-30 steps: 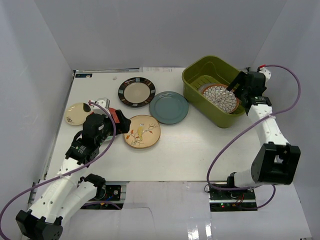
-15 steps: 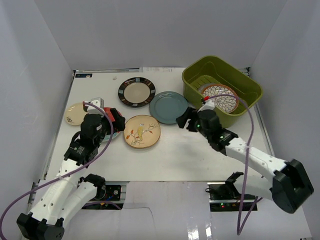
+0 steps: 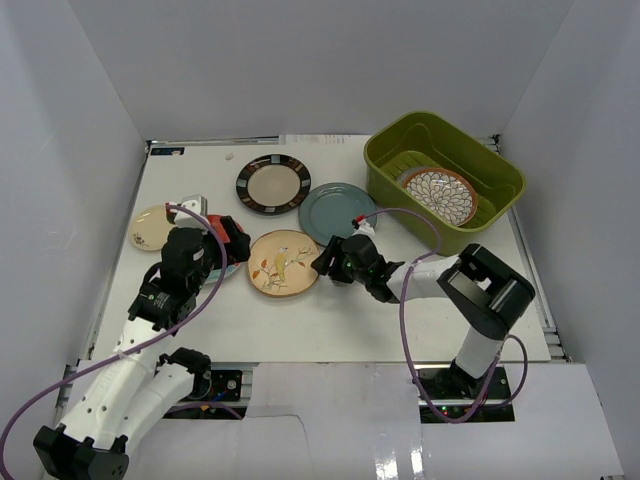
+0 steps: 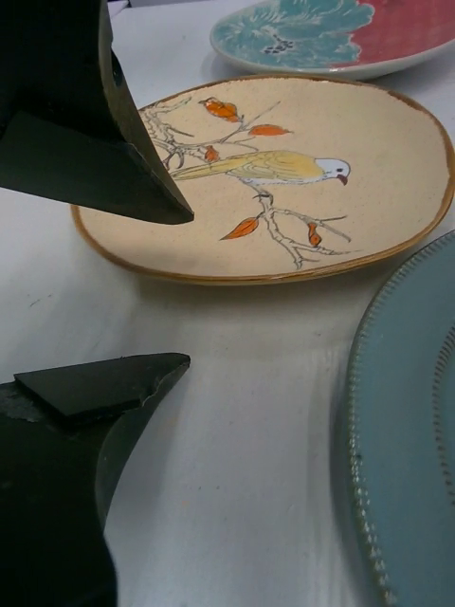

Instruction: Place the plates into the plastic bin on the countertop

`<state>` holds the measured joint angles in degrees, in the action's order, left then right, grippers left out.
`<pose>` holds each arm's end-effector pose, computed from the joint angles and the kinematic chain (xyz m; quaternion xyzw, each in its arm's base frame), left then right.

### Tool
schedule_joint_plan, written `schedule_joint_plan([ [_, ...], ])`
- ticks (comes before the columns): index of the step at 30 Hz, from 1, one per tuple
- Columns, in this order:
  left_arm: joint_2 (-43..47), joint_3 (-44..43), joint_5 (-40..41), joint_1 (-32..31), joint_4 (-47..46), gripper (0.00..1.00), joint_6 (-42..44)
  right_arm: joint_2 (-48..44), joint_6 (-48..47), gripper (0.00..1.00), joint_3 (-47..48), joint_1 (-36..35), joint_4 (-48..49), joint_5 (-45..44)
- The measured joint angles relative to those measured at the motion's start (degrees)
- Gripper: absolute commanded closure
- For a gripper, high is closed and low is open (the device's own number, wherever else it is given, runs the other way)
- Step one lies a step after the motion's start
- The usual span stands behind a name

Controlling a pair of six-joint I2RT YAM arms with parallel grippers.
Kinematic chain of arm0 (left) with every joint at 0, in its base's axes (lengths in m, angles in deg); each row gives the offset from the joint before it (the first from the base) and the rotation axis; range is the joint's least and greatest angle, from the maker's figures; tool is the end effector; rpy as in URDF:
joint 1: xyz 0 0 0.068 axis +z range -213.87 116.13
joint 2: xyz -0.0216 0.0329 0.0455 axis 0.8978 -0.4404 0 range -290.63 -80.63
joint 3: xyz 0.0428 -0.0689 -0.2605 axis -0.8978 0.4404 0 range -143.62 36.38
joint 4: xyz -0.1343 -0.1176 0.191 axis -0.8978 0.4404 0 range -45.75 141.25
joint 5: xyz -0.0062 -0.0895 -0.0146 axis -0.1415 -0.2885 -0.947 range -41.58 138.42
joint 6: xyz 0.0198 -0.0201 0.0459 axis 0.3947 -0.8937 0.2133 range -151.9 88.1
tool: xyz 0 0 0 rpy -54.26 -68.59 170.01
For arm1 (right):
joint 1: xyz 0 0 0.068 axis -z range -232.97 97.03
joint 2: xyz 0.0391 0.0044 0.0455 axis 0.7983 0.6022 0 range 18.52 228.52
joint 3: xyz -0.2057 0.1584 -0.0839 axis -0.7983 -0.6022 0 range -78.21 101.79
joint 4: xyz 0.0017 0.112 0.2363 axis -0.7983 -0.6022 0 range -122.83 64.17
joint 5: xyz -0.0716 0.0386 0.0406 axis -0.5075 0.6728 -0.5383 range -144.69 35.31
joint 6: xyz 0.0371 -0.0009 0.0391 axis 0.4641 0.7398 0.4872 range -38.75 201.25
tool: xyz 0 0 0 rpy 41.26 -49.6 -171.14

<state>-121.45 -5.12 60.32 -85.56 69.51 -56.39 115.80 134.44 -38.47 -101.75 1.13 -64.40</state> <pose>0.1546 -0.0536 0.3038 -0.0765 0.8352 -0.1305 0.5287 0.2217 0.2439 0.1454 0.0752 0.8632 0.3374 0.3680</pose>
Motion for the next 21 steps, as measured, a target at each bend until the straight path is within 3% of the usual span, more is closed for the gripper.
schedule_joint_plan([
  [3, 0.0, 0.0, -0.31, 0.0, 0.0, 0.02, 0.0, 3.45, 2.12, 0.48, 1.22, 0.0, 3.5, 0.87],
  [6, 0.0, 0.0, -0.37, 0.0, 0.0, 0.02, 0.0, 6.29, 4.15, 0.72, 2.32, 0.0, 5.99, 1.49],
  [9, 0.04, 0.0, -0.37, 0.0, 0.0, 0.02, 0.0, 7.56, 6.12, 0.9, 2.27, 0.0, 7.43, 1.99],
  [13, 0.24, 0.0, -0.37, 0.0, 0.0, 0.02, 0.02, 4.48, 8.76, 0.92, -0.63, -0.07, 9.25, 2.34],
  [15, 0.5, 0.0, -0.37, 0.0, 0.0, 0.02, 0.0, -1.6, 7.8, 0.92, -4.79, -0.11, 7.08, 1.77],
  [21, 1.84, 0.0, -0.46, 0.0, -0.02, 0.02, 0.0, -23.89, -0.66, 0.92, -8.52, 0.44, -11.54, -2.36],
])
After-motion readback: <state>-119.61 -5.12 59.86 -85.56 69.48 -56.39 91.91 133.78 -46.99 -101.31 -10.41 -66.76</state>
